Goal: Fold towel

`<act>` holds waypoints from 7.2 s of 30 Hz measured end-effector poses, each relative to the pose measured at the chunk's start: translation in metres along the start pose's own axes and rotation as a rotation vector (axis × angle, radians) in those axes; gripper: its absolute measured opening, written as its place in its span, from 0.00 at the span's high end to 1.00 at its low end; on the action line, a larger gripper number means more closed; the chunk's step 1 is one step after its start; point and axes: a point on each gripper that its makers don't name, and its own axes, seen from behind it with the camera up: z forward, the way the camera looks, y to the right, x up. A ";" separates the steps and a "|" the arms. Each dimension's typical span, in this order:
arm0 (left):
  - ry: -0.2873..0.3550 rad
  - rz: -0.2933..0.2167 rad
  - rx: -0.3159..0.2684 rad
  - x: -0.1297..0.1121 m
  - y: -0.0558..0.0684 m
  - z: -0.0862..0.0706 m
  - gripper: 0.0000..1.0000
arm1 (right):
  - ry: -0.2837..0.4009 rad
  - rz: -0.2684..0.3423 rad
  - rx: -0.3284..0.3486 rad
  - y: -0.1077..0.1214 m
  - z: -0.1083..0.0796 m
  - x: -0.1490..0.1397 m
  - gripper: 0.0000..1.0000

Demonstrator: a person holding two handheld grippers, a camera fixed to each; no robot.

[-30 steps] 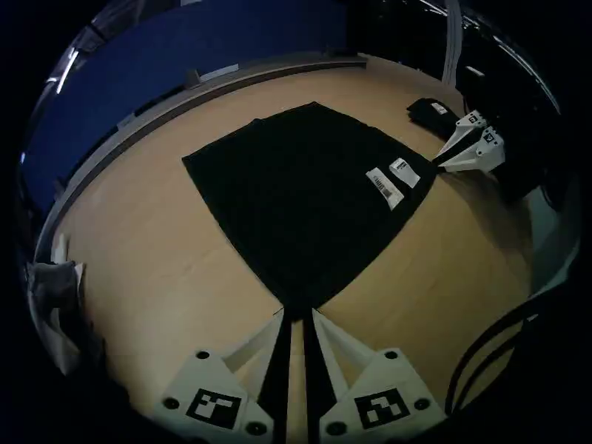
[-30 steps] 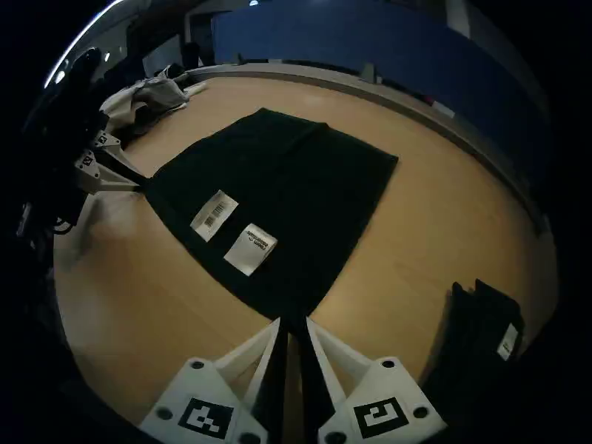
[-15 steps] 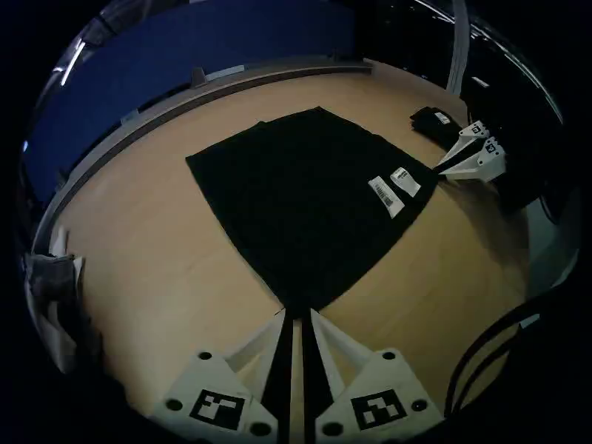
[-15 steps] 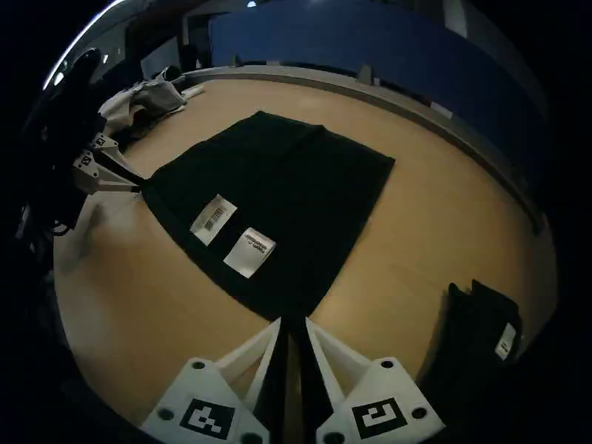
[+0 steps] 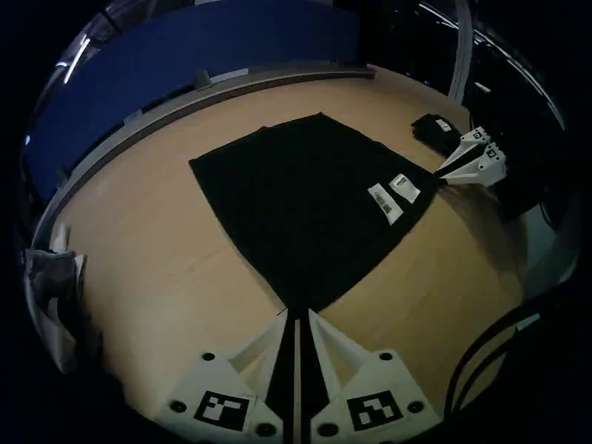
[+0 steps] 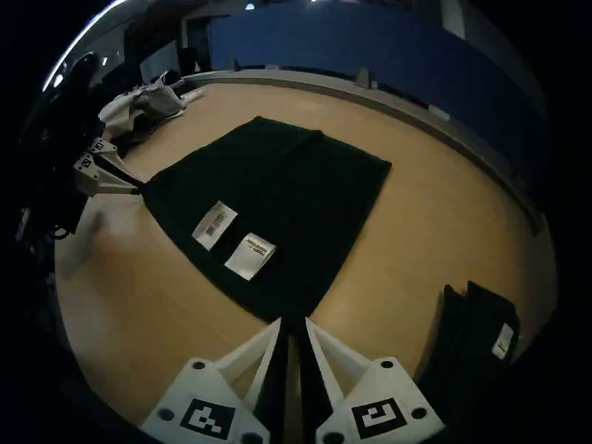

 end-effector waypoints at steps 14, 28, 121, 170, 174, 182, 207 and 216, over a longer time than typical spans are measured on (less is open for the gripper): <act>0.000 -0.009 0.002 0.001 0.002 -0.003 0.96 | 0.007 0.002 0.004 0.000 -0.007 0.007 0.92; 0.026 -0.051 0.004 0.025 0.007 -0.034 0.96 | 0.072 0.008 0.000 -0.003 -0.042 0.041 0.92; 0.053 -0.072 0.021 0.046 0.026 -0.070 0.96 | 0.046 0.040 -0.059 0.014 -0.075 0.020 0.80; 0.048 -0.077 -0.018 0.030 0.065 -0.058 0.07 | 0.034 0.057 -0.101 0.023 -0.073 -0.007 0.00; 0.049 -0.081 -0.021 0.028 0.070 -0.052 0.07 | 0.031 0.059 -0.102 0.025 -0.066 -0.014 0.00; 0.047 -0.083 -0.032 0.019 0.083 -0.037 0.07 | 0.028 0.075 -0.100 0.027 -0.050 -0.029 0.00; 0.013 -0.011 -0.023 -0.003 0.099 -0.001 0.07 | 0.012 0.058 -0.096 0.030 -0.033 -0.051 0.06; -0.022 0.021 -0.009 -0.013 0.102 0.004 0.28 | 0.008 0.058 -0.094 0.029 -0.032 -0.055 0.25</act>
